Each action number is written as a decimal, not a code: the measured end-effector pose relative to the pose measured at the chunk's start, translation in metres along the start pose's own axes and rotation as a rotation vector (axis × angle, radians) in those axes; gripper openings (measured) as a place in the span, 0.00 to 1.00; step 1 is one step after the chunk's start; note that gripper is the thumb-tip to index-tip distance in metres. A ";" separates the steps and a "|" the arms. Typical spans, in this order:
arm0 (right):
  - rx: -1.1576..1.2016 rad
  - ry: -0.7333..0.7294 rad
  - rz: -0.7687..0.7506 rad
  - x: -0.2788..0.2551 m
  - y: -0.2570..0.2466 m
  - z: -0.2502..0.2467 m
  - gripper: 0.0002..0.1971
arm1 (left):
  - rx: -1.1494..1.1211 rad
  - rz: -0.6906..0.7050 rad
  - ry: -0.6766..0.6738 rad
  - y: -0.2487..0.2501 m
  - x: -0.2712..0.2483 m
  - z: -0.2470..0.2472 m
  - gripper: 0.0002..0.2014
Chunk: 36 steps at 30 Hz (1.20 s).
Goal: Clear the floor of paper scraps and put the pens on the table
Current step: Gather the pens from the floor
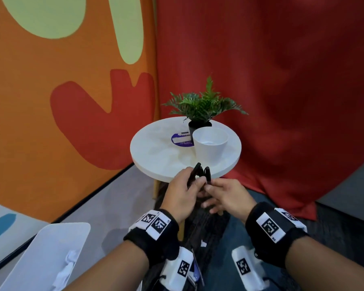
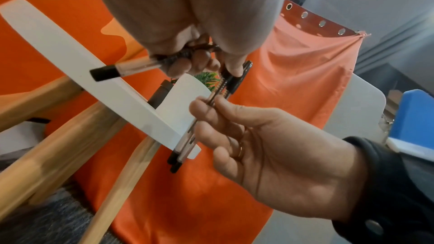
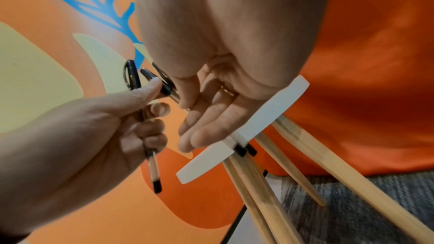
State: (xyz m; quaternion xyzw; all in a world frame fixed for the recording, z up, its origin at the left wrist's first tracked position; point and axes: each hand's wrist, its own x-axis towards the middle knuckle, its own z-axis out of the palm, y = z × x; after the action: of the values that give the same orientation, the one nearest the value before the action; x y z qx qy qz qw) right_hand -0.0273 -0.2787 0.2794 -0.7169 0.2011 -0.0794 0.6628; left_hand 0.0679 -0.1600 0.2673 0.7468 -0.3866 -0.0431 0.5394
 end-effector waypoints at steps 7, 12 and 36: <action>-0.332 0.172 -0.283 0.018 -0.040 -0.015 0.10 | 0.005 0.056 0.031 0.030 0.047 -0.017 0.08; -0.419 0.405 -0.469 0.049 -0.081 -0.038 0.06 | 0.033 0.084 0.117 0.062 0.108 -0.030 0.08; -0.985 0.452 -0.080 0.145 -0.084 -0.048 0.15 | 0.419 -0.262 -0.009 0.031 0.191 0.007 0.16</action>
State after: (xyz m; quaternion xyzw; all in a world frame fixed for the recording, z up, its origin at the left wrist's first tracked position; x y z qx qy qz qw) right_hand 0.1009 -0.3764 0.3452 -0.9148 0.3247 -0.1531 0.1851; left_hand 0.1814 -0.2882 0.3582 0.8859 -0.2894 -0.0348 0.3607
